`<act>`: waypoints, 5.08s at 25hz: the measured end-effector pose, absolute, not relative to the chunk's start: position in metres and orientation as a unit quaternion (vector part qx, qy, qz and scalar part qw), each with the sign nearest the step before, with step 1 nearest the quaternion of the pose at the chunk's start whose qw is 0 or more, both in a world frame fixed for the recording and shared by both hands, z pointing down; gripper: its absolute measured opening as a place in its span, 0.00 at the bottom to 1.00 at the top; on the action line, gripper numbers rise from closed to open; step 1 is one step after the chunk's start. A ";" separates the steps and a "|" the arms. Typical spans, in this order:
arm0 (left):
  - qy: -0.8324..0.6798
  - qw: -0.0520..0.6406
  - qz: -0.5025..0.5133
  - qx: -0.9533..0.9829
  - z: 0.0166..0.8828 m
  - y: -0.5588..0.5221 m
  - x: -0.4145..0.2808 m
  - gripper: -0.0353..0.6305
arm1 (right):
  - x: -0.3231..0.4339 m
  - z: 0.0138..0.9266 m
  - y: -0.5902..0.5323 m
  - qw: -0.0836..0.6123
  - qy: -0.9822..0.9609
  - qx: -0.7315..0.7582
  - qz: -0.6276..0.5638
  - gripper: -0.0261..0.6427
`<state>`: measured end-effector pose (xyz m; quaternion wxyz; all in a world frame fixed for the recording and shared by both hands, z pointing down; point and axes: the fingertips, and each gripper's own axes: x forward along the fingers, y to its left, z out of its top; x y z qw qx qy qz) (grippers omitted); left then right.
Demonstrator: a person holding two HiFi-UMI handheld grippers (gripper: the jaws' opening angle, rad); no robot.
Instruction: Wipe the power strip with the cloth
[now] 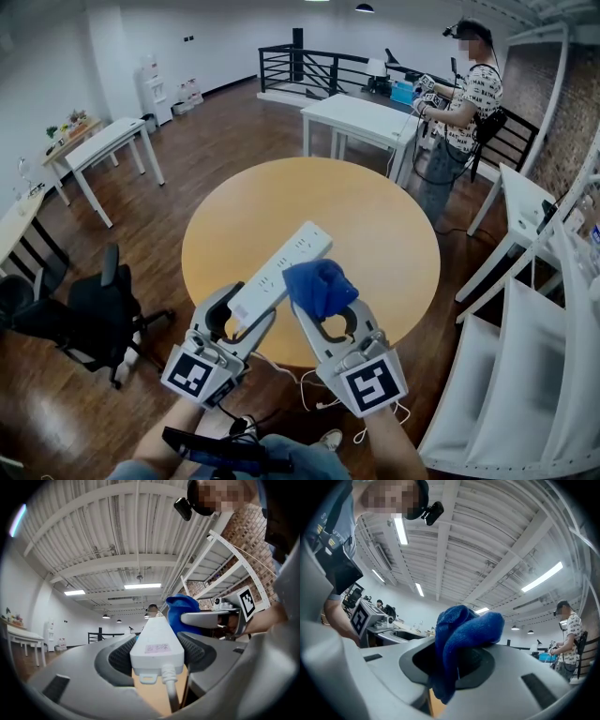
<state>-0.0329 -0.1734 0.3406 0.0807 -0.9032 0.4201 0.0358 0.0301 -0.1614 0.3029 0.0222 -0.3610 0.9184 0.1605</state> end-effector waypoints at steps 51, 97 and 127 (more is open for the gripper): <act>0.363 0.132 0.000 -0.922 0.347 -0.150 -0.009 0.48 | 0.078 0.244 -0.281 -0.045 0.906 -0.405 0.117 0.16; 0.403 0.153 -0.044 -0.901 0.357 -0.162 -0.008 0.48 | -0.077 0.298 -0.188 -0.130 0.950 -0.255 0.128 0.16; 0.387 0.170 -0.044 -0.905 0.357 -0.152 -0.006 0.48 | 0.021 0.290 -0.289 -0.164 0.900 -0.385 0.119 0.16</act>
